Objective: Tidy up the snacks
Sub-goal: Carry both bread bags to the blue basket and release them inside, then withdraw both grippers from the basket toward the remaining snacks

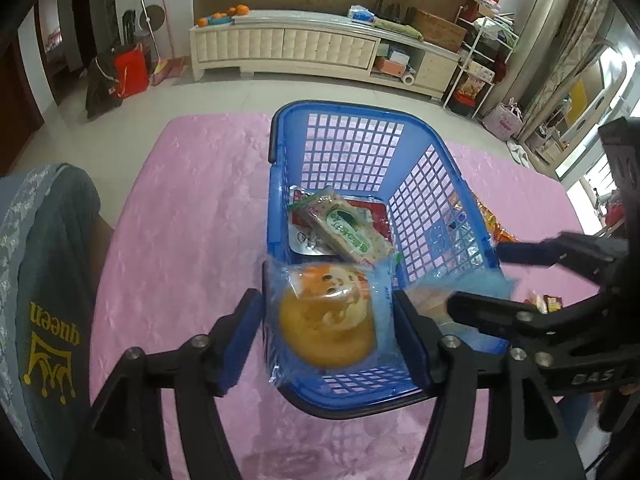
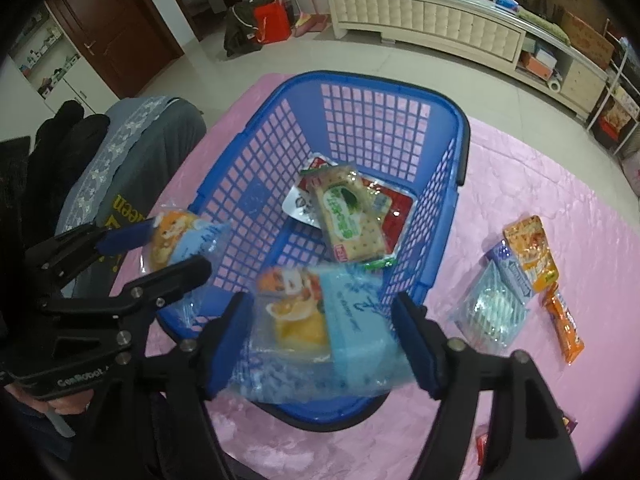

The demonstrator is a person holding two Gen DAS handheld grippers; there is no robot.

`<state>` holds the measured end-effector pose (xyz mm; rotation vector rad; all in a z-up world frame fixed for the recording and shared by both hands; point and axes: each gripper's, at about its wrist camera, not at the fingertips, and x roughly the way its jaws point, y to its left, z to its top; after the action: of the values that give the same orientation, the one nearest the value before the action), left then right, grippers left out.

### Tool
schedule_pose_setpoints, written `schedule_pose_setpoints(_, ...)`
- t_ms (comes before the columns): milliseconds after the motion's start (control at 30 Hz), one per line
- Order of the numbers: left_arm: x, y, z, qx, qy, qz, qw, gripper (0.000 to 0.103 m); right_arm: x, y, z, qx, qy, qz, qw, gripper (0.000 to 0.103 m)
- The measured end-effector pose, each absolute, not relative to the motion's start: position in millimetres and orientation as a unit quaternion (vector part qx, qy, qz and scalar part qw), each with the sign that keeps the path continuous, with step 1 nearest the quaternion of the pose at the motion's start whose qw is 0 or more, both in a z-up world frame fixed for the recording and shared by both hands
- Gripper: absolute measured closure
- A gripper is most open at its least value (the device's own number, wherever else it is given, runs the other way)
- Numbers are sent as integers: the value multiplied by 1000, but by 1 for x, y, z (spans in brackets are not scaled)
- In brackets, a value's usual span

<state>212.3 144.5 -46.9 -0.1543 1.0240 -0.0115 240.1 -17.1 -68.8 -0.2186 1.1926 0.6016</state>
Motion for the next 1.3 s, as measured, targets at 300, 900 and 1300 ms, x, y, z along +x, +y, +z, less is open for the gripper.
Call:
schedule_pose_setpoints(300,204,135,-36,-79,484,-8,871,23,230,-40,-56,-99,539,266,793,6)
schedule_pose_setpoints(900,193,47,0,-27,463,-47,885,23,211,-140,-19,-51,509,237,826,6)
schedule_pose_setpoints(1300,229,-41,-17,4,480,-105,871,23,218,-231,-27,3,516,190,835,6)
